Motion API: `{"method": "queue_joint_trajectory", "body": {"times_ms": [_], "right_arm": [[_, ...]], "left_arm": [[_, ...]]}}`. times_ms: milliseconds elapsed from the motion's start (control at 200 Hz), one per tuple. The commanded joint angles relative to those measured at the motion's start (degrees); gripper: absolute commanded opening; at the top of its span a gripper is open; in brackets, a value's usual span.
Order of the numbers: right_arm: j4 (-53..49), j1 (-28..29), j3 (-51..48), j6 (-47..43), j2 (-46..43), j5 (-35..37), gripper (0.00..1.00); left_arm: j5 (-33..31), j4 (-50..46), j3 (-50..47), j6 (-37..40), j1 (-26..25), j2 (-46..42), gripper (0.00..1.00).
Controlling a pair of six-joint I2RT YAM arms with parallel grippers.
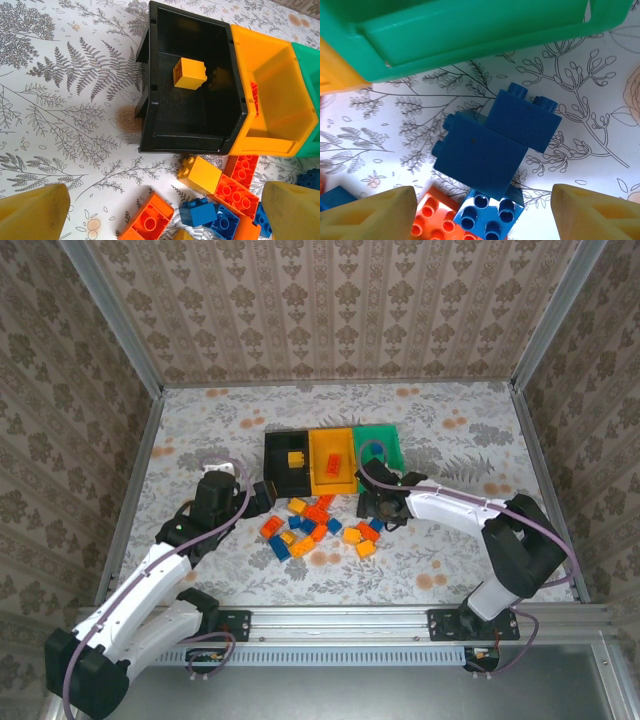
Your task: Sort the legos into containers by color
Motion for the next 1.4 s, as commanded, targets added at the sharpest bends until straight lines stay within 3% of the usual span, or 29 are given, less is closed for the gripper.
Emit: {"method": "queue_joint_trajectory", "body": {"times_ms": [0, 195, 500, 825, 1065, 1185, 1395], "right_arm": [[2.64, 0.19, -0.86, 3.62, 1.75, 2.04, 0.69], [2.28, 0.01, -0.92, 5.44, 3.96, 3.65, 0.65], [2.42, -0.08, -5.27, 7.6, 3.79, 0.56, 0.59], [0.66, -0.69, -8.61, 5.56, -5.27, -0.9, 0.37], [-5.8, -1.76, -1.46, -2.45, -15.4, -1.19, 0.35], [-5.67, -4.36, 5.83, -7.82, -12.02, 0.55, 0.34], [-2.34, -9.48, 19.35, -12.14, 5.37, 1.76, 0.34]], "left_arm": [[0.44, 0.92, -0.56, -1.24, 0.45, 0.03, 1.0], [0.65, 0.84, -0.5, -1.46, 0.63, -0.07, 1.0], [0.68, 1.02, -0.77, -1.45, 0.97, -0.14, 1.0], [1.37, 1.27, -0.6, -1.45, 1.09, 0.18, 1.0], [1.82, 0.93, -0.33, -0.89, 1.13, 0.3, 1.0], [2.0, 0.3, -0.55, -1.02, 1.08, 0.4, 1.0], [2.36, -0.92, -0.85, -1.25, 1.06, 0.35, 1.0]]}}
